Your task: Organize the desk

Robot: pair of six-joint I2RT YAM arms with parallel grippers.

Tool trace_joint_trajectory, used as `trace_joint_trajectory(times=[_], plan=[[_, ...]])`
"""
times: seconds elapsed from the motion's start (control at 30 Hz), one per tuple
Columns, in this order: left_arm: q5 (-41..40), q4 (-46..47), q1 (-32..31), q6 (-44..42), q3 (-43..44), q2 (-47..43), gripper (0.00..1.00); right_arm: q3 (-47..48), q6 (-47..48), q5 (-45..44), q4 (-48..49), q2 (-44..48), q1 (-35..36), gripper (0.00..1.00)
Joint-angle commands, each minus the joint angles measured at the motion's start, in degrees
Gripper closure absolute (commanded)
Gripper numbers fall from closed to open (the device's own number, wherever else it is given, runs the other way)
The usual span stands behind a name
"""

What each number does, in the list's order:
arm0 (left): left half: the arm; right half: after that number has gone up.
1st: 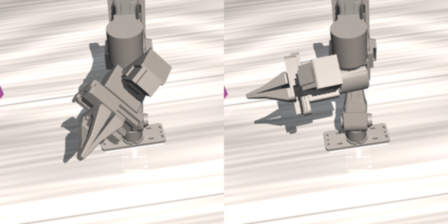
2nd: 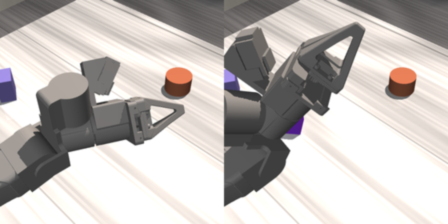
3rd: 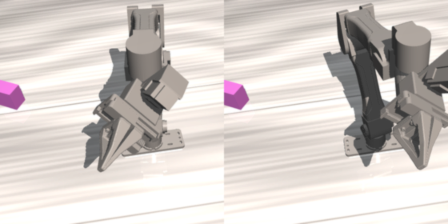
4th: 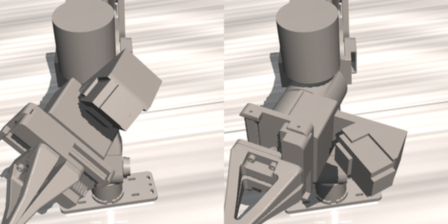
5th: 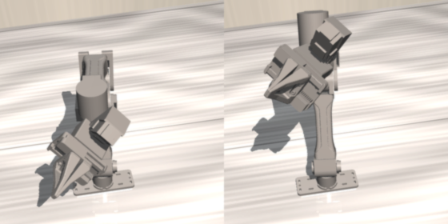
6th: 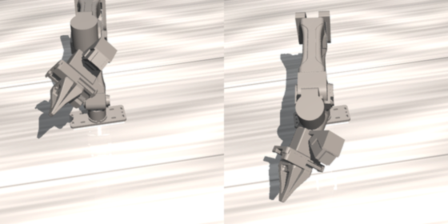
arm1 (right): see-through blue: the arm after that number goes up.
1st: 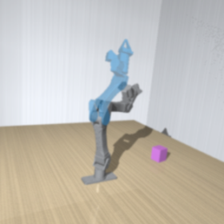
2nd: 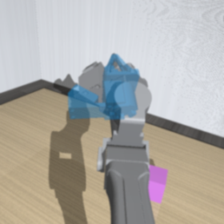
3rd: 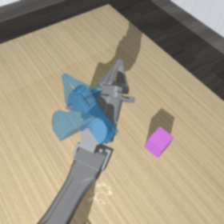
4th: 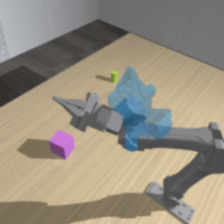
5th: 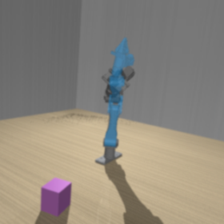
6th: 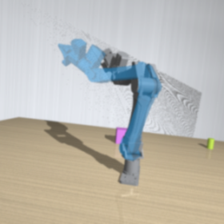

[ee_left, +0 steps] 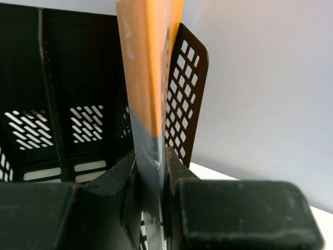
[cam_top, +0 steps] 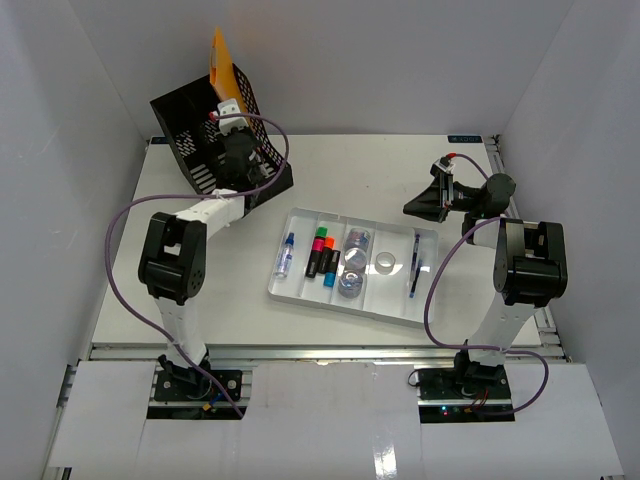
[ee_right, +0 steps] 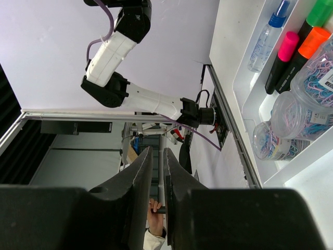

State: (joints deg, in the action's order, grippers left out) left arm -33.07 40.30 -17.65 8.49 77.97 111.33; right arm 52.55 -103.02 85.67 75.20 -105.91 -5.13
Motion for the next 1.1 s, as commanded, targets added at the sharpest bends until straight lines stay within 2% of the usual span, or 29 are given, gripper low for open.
trace_joint_trajectory(times=[0.0, 0.3, 0.53, 0.57, 0.6, 0.67, 0.73, 0.8, 0.93, 1.07], plan=[[-3.95, -3.16, -1.69, -0.95, 4.21, 2.27, 1.0, -0.79, 1.07, 2.31, 32.82, -0.34, -0.06, 0.8], [-4.03, -2.54, -2.04, -1.85, 0.26, 3.37, 1.0, -0.94, 1.07, 2.31, 32.82, 0.0, -0.06, 0.8], [6.99, -5.78, -2.08, -1.92, -6.24, -0.86, 0.99, -0.99, 1.07, 2.53, 32.82, 0.26, -0.01, 0.8], [8.53, -5.96, -2.09, -2.16, -7.3, -1.72, 0.94, -1.04, 1.07, 2.57, 32.82, 0.35, -0.06, 0.8], [9.05, -6.24, -2.04, -2.44, -8.02, -2.24, 0.81, -1.06, 1.09, 2.56, 32.82, 0.37, -0.06, 0.8], [11.04, -7.31, -2.04, -3.64, -11.24, -5.12, 0.49, -1.17, 1.16, 2.53, 32.82, 0.52, -0.06, 0.8], [11.38, -8.45, -1.85, -4.24, -12.7, -7.65, 0.35, -1.28, 1.16, 2.57, 32.82, 0.68, -0.12, 0.8], [12.46, -10.2, -1.25, -4.55, -14.47, -10.79, 0.28, -1.31, 1.24, 2.67, 32.82, 0.88, -0.15, 0.8], [14.95, -14.06, 0.61, -3.11, -16.59, -15.22, 0.22, -1.39, 1.36, 2.97, 32.82, 1.0, -0.26, 0.8], [19.5, -17.11, 1.69, -2.01, -18.15, -21.81, 0.07, -1.33, 1.74, 3.81, 32.82, 1.2, -0.47, 0.78]])
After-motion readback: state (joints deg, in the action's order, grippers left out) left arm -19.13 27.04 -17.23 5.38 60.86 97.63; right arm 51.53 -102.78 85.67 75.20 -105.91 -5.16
